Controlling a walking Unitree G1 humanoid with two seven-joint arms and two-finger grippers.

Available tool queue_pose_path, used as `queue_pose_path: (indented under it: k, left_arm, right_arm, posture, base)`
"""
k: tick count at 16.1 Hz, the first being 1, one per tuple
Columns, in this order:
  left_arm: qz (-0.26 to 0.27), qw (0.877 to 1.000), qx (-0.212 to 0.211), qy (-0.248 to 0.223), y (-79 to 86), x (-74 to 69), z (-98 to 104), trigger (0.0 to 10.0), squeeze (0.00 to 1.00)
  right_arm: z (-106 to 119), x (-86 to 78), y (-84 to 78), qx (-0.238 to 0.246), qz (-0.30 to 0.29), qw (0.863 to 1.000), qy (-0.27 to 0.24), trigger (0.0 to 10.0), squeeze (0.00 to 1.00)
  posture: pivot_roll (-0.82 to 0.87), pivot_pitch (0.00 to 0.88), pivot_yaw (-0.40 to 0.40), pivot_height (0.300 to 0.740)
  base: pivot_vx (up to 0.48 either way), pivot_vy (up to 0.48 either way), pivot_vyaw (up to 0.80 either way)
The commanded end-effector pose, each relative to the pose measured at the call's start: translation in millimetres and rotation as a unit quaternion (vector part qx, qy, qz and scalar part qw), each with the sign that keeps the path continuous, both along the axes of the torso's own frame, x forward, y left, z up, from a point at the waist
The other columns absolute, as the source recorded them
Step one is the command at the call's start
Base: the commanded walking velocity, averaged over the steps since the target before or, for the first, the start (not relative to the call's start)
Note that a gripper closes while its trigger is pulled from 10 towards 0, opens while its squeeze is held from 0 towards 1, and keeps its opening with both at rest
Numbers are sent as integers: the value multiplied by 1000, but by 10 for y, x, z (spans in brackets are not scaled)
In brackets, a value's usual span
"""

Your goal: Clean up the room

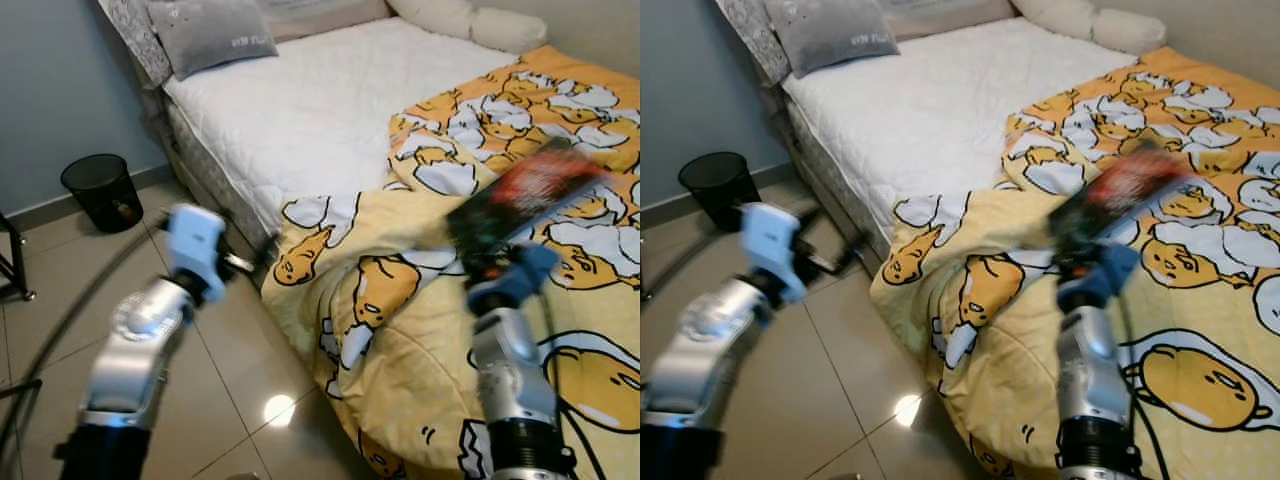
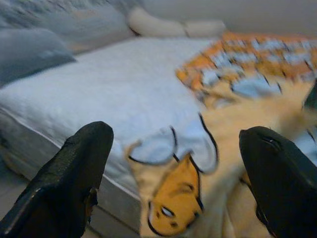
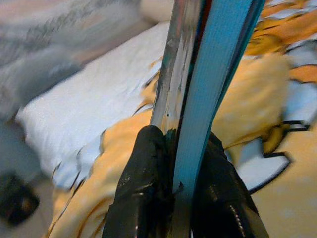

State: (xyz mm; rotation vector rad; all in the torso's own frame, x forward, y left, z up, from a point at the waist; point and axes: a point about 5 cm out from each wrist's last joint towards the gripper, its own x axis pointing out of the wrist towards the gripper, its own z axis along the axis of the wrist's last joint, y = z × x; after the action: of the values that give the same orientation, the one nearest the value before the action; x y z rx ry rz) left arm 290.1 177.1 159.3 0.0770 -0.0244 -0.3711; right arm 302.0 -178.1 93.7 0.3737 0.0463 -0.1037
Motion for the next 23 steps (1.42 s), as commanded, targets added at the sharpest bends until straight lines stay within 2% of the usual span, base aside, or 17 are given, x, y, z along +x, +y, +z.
queue_pose_path:
  k: [1,2,3,5,6,7,10,11,13,17,23]
  left_arm:
    - [17,1000,-18,-4,51,8,85,10000,0]
    - [45,999,-1,-1,96,21,90,10000,0]
    - [65,998,-1,19,133,23,53,10000,161]
    - [75,996,-6,41,151,5,26,10000,184]
    - [86,996,6,8,175,41,100,10000,114]
    - [99,995,8,-1,198,57,118,10000,8]
    - [109,993,43,5,227,41,103,10000,0]
    - [103,994,38,13,204,41,92,10000,0]
    - [101,993,63,9,181,31,70,10000,0]
    - [99,993,56,32,182,25,24,10000,0]
    - [104,992,60,41,213,31,-9,10000,0]
  right_arm:
    - [204,32,36,-21,25,999,-35,10000,0]
    - [258,35,69,-34,43,998,-42,10000,0]
    - [277,35,99,-40,52,997,-37,10000,0]
    - [285,20,108,-36,51,998,-29,10000,0]
    - [268,14,101,-52,44,998,-16,10000,0]
    - [262,13,98,-59,43,997,-13,10000,0]
    - [265,11,114,-77,38,996,2,10000,0]
    - [272,16,120,-75,40,996,3,10000,0]
    - [267,12,129,-66,32,997,10,10000,0]
    - [259,11,132,-56,29,998,16,10000,0]
    - [264,14,135,-49,27,998,19,10000,0]
  posture:
    - [19,0,-2,740]
    - [30,0,-9,740]
    - [23,0,-6,740]
    - [25,0,-7,740]
    - [29,0,-9,740]
    - [29,0,-9,740]
    - [25,0,-3,740]
    - [34,0,-6,740]
    - [32,0,-4,740]
    - [35,0,-4,740]
    - [33,0,-5,740]
  base:
    - [0,0,0]
    - [0,0,0]
    - [0,0,0]
    - [0,0,-800]
    - [0,0,-800]
    - [0,0,-800]
    - [0,0,-800]
    - [0,0,-800]
    - [0,0,-800]
    - [0,0,-800]
    - [0,362,-800]
